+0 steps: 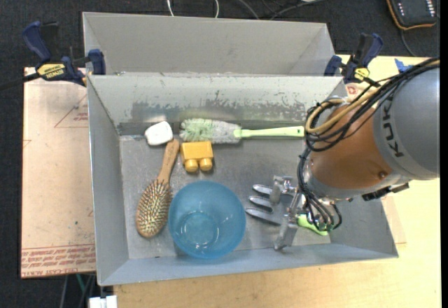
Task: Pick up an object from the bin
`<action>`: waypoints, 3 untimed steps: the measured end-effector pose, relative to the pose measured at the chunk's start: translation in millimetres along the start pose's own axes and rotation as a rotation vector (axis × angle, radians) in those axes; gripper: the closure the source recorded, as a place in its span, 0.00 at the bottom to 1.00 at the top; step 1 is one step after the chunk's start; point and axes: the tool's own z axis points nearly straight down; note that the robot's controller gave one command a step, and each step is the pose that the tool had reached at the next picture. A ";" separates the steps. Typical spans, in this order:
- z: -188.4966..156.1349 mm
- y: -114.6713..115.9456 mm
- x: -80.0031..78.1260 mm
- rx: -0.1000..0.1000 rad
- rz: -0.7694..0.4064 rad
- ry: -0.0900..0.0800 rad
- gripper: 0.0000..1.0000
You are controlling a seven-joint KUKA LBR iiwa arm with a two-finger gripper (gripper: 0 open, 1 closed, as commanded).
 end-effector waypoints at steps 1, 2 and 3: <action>-73.2 14.0 7.1 -0.003 -0.169 -0.018 0.00; -14.0 -74.2 -16.7 0.001 0.117 -0.006 0.00; 15.1 38.6 -10.1 -0.008 0.022 -0.013 0.00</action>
Offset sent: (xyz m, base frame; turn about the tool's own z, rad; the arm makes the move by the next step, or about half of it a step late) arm 0.0070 -0.0739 0.0155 0.1141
